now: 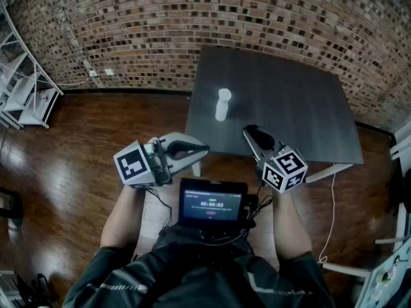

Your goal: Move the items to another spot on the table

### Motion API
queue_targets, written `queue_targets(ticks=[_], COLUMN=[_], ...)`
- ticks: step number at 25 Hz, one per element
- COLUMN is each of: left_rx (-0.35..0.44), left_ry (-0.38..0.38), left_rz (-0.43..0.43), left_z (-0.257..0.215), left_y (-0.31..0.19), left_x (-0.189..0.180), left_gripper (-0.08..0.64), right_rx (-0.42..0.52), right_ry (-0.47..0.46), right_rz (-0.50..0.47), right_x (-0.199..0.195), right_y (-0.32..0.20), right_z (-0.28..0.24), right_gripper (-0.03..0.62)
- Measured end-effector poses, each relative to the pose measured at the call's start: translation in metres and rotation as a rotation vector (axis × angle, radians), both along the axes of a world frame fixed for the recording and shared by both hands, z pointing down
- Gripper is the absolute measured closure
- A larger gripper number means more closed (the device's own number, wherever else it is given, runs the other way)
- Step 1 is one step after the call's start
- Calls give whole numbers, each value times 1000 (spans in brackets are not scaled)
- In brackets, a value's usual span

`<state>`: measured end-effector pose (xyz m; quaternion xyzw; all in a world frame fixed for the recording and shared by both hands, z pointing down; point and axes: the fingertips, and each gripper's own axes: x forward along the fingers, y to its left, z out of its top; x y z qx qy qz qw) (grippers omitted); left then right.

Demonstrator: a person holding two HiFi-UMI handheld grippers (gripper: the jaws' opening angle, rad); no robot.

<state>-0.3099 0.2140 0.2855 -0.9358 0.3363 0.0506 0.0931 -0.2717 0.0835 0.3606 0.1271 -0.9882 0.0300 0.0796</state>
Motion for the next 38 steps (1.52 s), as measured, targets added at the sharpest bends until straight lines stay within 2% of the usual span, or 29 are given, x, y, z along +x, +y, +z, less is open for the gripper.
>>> queue_targets(ticks=[6, 7, 8, 12, 16, 17, 18, 19, 23, 25, 28, 30, 34, 36, 38], left_rx=[-9, -14, -20, -33, -22, -24, -27, -28, -32, -39, -33, -37, -39, -54, -68], left_ry=[-9, -11, -12, -32, -66, -69, -68, -66, -57, -48, -51, -55, -38, -32, -27], left_rz=[-1, -2, -2, 5, -29, -35, -40, -43, -51, -45, -32, -23, -2, 13, 28], left_z=[3, 4, 4, 6, 10, 11, 12, 13, 14, 14, 16, 17, 18, 23, 30], left_y=[-5, -6, -7, -10, -16, -17, -18, -20, -30, -37, -51, -63, -84, -95, -106], left_x=[9, 9, 11, 20, 23, 22, 20, 17, -6, -18, -37, -54, -90, -106, -120], left_gripper=[563, 565, 565, 563, 563, 563, 565, 563, 563, 565, 564, 563, 565, 563, 564], right_rx=[9, 6, 3, 5, 7, 3, -2, -8, -12, -17, -28, -33, -44, -66, -87], right_ry=[0, 4, 10, 17, 18, 21, 25, 29, 46, 54, 67, 81, 110, 131, 155], right_rz=[-28, -39, -50, -75, -95, -96, -96, -93, -67, -43, -1, 25, 101, 140, 173], right_x=[0, 0, 0, 4, 0, -2, -5, -8, -29, -41, -61, -76, -103, -114, -123], right_y=[-5, -6, -7, -14, -24, -27, -29, -32, -45, -56, -73, -86, -116, -129, -140], right_z=[2, 2, 3, 4, 9, 11, 14, 16, 21, 24, 33, 40, 59, 76, 94], right_gripper=[543, 515, 447, 434, 434, 425, 375, 354, 347, 301, 301, 262, 261, 213, 212])
